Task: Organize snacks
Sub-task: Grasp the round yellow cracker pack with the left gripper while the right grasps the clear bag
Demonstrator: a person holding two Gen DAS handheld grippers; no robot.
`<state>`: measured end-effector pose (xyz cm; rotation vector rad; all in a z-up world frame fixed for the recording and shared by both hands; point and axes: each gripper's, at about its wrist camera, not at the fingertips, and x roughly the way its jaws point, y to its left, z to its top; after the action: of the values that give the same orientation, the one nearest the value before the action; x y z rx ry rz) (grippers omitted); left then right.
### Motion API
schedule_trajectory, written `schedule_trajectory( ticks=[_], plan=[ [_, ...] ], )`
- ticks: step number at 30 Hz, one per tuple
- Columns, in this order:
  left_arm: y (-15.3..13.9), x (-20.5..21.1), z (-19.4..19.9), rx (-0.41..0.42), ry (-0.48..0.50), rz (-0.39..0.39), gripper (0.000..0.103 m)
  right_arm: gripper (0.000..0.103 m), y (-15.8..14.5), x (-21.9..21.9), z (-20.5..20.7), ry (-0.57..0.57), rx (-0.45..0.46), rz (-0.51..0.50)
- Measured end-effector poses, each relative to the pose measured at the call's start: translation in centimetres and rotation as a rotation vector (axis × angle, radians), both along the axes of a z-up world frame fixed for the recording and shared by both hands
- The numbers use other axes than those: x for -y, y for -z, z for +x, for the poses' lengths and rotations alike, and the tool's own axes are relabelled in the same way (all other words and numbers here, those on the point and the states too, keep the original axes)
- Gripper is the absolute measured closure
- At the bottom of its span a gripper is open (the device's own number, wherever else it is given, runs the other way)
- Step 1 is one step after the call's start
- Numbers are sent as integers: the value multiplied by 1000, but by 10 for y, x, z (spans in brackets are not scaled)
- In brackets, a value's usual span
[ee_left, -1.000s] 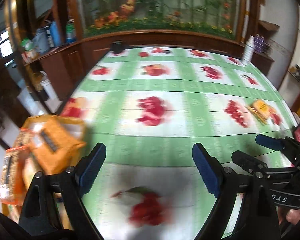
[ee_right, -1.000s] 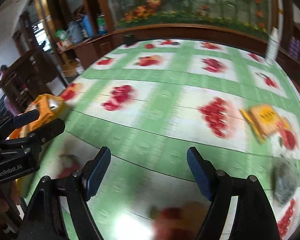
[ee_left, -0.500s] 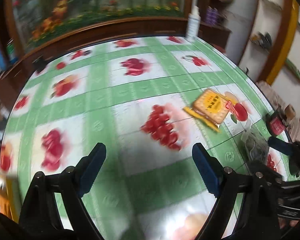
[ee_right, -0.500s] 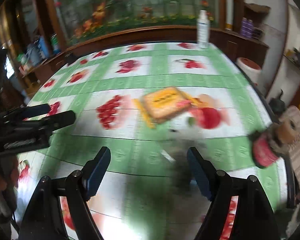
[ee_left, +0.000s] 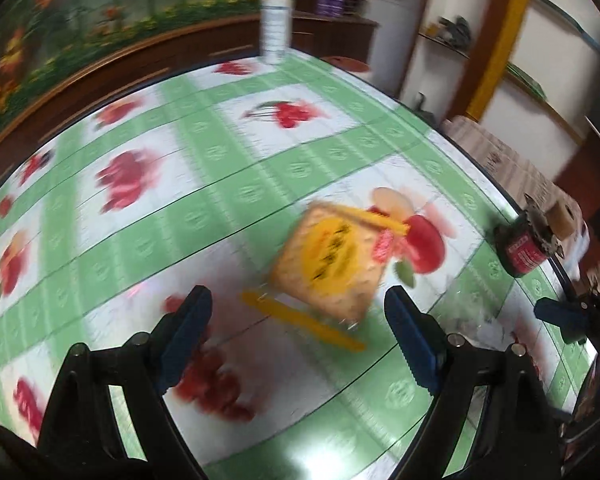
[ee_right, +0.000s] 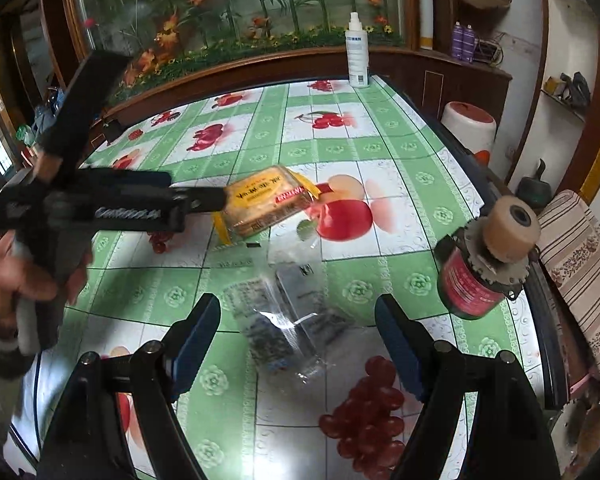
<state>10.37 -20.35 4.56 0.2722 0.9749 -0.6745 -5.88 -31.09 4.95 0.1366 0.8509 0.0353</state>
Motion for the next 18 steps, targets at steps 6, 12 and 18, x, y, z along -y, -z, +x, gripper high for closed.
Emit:
schedule_trajectory(
  ticks=[6, 12, 18],
  plan=[
    [14, 33, 11, -1, 66, 65, 15, 20, 7, 8, 3, -11, -17, -4],
    [35, 49, 26, -24, 93, 114, 13, 19, 10, 8, 7, -38, -17, -2],
    [36, 49, 25, 5, 103, 85, 22, 17, 19, -4, 23, -97, -56, -55]
  ],
)
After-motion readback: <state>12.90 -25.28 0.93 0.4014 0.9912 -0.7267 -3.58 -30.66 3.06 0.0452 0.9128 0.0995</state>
